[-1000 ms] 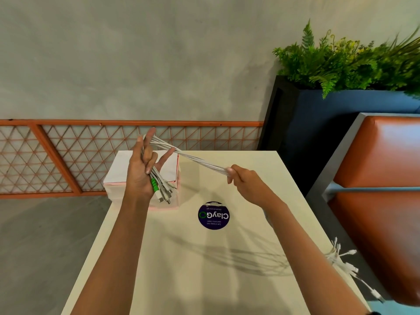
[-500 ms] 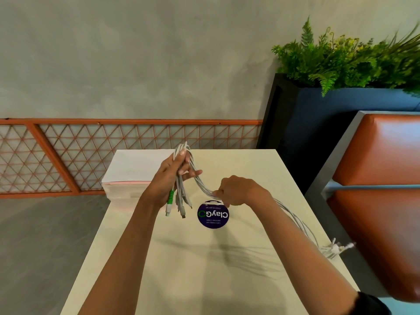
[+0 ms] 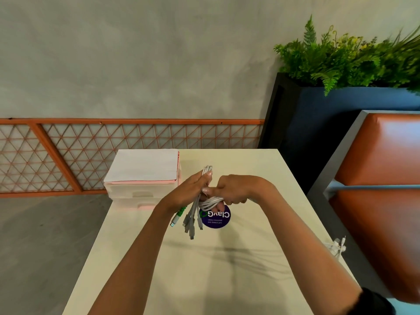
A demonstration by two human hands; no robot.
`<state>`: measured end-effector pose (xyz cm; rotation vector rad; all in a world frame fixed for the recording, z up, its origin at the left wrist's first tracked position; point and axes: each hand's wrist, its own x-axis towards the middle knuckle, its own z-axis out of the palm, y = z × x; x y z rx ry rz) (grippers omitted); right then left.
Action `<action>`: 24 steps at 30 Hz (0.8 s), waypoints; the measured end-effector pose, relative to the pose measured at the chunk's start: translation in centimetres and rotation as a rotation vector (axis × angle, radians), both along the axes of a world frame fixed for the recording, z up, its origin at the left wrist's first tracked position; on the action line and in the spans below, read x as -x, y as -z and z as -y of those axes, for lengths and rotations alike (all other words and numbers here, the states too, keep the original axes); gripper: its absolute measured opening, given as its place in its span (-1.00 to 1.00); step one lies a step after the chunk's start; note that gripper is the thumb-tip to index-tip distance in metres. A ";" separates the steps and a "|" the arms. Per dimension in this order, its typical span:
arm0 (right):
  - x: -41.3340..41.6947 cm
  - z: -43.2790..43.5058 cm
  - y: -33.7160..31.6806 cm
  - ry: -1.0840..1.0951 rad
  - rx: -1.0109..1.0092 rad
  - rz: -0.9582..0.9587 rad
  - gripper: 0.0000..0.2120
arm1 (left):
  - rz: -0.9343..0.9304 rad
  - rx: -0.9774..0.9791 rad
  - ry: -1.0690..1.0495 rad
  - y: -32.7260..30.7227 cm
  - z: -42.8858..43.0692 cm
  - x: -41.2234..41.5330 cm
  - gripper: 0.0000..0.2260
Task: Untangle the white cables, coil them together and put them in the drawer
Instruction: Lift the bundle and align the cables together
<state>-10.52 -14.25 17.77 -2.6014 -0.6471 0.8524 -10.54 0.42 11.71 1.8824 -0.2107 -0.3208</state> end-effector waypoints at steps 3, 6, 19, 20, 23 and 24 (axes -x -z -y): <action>-0.8 0.8 -0.1 0.049 -0.060 0.043 -0.40 | -0.050 0.033 0.078 0.1 -0.1 0.1 -0.69; -1.4 2.4 -0.6 0.010 -0.150 0.045 -0.60 | -0.057 0.093 0.065 0.5 -0.6 -0.2 -0.65; -2.5 4.6 2.3 0.061 -0.410 0.332 -0.69 | -0.283 0.660 0.146 1.3 -1.8 -0.4 -0.65; -2.6 4.1 2.0 0.061 -0.397 0.356 -0.66 | -0.308 0.674 0.172 1.2 -1.8 -0.2 -0.63; -3.1 3.1 0.7 0.023 -0.346 0.355 -0.60 | -0.360 0.765 0.242 1.0 -2.2 0.3 -0.60; -3.2 2.8 0.4 0.004 -0.329 0.357 -0.59 | -0.375 0.804 0.248 1.0 -2.4 0.5 -0.62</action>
